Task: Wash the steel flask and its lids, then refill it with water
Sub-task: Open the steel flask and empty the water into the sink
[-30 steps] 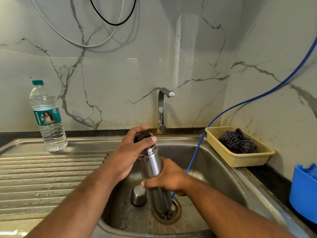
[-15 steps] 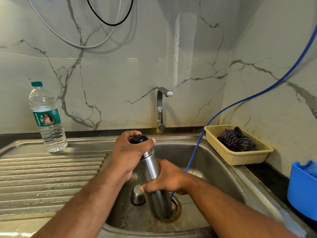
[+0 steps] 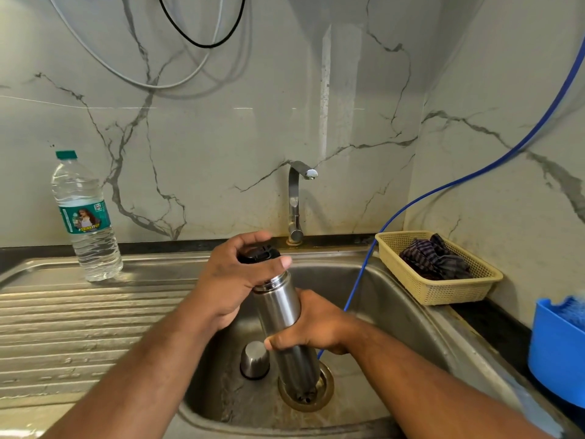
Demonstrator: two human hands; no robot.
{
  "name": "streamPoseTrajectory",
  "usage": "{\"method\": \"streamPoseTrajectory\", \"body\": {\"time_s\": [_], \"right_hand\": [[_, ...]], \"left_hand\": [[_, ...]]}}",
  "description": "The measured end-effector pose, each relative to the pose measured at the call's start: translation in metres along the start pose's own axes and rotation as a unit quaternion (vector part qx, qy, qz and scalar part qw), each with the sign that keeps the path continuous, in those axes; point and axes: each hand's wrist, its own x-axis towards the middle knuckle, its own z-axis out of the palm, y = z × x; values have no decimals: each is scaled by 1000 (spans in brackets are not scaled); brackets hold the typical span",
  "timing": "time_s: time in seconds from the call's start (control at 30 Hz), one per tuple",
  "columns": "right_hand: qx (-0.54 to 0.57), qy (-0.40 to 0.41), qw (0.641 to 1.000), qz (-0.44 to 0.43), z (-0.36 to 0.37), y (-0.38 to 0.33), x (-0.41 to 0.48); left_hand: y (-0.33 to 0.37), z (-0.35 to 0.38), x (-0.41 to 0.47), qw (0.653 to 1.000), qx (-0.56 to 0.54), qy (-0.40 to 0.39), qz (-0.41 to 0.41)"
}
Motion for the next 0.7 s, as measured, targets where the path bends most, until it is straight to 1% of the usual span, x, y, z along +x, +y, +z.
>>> {"method": "streamPoseTrajectory", "body": {"time_s": [0.07,0.1,0.13,0.2,0.27,0.3,0.33,0.37,0.4,0.47,0.57,0.63,0.7], "right_hand": [[-5,-3,1000,1,2,1,1],[-5,-2,1000,4,3,2,2],[-3,-1,1000,7,4,3,3],[9,1,1000,11,3,4,5],[29,-1,1000,9,0,5,4],[36,-5,999,9,-1,5,3],[40,-8,999,8,-2,5,2],[40,-10,999,8,-2,5,2],[38,-11,999,7,-2,4,1],[29,-8,1000,6,-2,2,0],[4,3,1000,1,-3,-1,-1],[-7,5,1000,1,-4,0,-1],[-11,-2,1000,3,-2,2,1]], "left_hand": [[-2,12,-4,998,35,56,8],[-2,15,-6,997,44,60,8],[-3,15,-6,998,44,43,7],[0,7,-2,999,-1,-42,-12],[2,-7,3,987,-61,-148,-33],[1,-13,5,980,-65,-185,-25],[0,-17,7,977,-59,-203,-12],[-3,-20,9,978,-53,-204,-3],[-4,-21,10,979,-53,-196,-3],[-3,-18,9,986,-62,-156,-12],[1,-4,3,998,-37,-45,-3],[-2,7,-1,1000,-2,27,2],[-6,16,-5,998,28,56,-2]]}}
